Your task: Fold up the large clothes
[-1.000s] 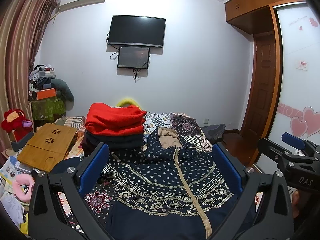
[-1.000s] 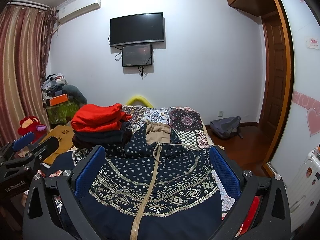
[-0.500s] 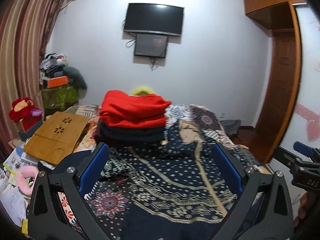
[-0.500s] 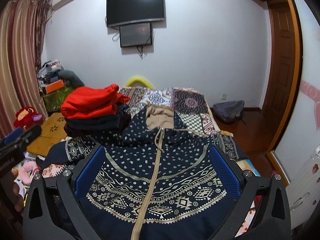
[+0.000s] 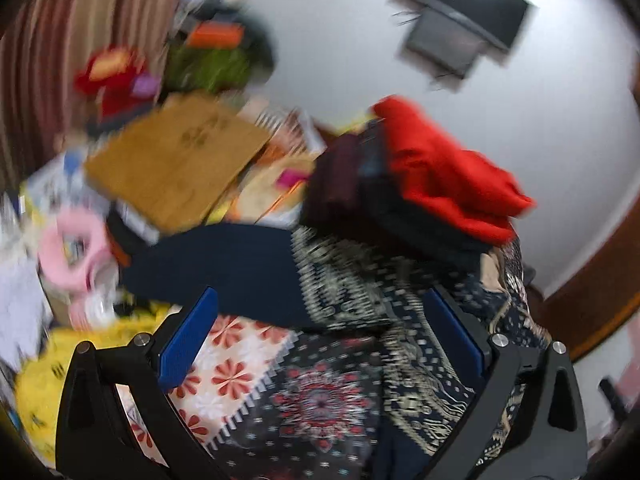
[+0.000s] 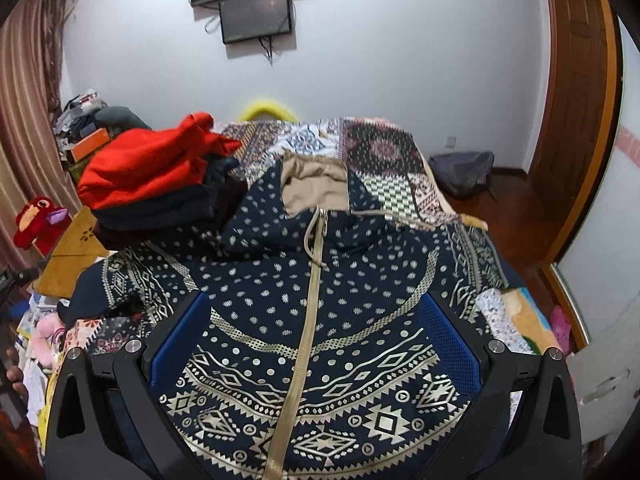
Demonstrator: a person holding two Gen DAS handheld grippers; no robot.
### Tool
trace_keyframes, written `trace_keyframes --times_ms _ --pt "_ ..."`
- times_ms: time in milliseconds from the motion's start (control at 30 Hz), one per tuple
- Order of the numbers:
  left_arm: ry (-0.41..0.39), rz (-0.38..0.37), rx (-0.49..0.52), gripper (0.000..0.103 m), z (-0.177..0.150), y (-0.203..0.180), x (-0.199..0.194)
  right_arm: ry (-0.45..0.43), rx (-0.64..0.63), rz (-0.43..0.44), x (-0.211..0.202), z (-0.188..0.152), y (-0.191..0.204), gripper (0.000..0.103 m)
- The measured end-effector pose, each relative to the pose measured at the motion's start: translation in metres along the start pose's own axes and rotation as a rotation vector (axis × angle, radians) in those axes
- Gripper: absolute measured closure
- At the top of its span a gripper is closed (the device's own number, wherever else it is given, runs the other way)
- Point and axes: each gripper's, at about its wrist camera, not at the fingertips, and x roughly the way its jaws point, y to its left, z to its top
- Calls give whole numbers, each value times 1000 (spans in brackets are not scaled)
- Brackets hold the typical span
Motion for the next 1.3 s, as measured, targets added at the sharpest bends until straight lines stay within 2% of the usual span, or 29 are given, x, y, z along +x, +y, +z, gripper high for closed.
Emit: trace_keyframes --times_ms 167,267,433,467,533,567,700,767,833,900,967,1067,1300 --pt "158 -62 -260 0 -5 74 46 50 3 0 23 1 -1 0" --pt "220 -98 -371 2 -13 102 69 75 -3 -5 37 0 0 0" --pt "287 -172 -458 10 -20 123 102 117 -12 -12 55 -2 1 0" --pt "293 -180 -471 11 -21 125 108 124 -15 -15 57 -2 1 0" --pt "293 -165 -469 19 -19 128 119 134 -20 -23 61 -3 1 0" --pt "289 -140 -444 22 -17 127 123 138 -22 -28 62 -4 0 0" --pt "248 -2 -295 44 -8 112 131 142 -24 -39 64 -4 -2 0" --pt "224 27 -245 54 -3 105 132 141 -28 -28 64 -2 -3 0" --pt "193 62 -179 82 2 91 126 132 -40 -22 62 0 -3 0" --pt "154 122 -97 91 8 76 118 118 -56 -33 59 2 -2 0" --pt "105 145 -22 93 16 57 107 105 -67 -34 56 4 -3 0" --pt "29 125 75 96 26 26 84 96 -69 -20 53 8 -6 0" --pt "-117 -41 258 98 46 -66 22 67 -72 1 44 16 -20 0"
